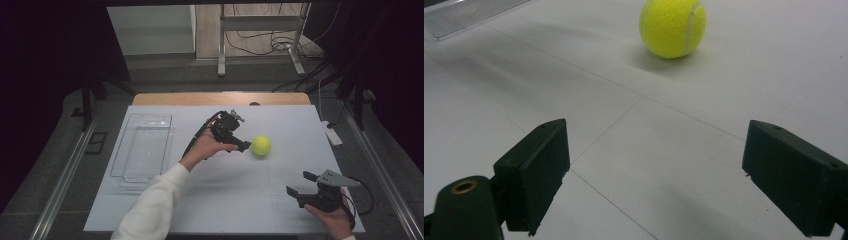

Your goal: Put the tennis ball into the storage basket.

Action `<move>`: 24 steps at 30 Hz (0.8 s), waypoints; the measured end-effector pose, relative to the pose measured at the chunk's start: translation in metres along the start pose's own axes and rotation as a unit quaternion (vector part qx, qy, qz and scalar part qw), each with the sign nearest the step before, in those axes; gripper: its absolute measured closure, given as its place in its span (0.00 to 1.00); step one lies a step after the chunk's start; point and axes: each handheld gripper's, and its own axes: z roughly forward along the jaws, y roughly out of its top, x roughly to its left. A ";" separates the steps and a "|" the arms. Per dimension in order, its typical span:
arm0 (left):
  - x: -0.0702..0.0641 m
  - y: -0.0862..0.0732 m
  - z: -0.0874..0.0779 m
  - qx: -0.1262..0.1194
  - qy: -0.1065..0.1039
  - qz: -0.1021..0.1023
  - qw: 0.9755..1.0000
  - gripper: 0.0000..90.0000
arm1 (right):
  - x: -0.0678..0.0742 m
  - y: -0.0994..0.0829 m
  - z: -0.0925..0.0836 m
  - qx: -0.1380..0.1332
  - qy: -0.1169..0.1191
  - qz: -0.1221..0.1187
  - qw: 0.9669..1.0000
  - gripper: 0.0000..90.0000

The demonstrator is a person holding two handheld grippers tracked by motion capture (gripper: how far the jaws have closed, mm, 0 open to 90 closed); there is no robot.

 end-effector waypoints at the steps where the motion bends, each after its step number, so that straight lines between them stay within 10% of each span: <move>1: 0.000 0.001 0.001 0.000 -0.001 -0.001 1.000 0.12 | 0.000 0.000 0.000 0.000 0.000 0.000 1.000 0.13; 24: 0.002 0.014 0.020 0.010 -0.012 0.001 1.000 0.12 | -0.001 0.000 0.001 0.001 0.000 0.001 1.000 0.13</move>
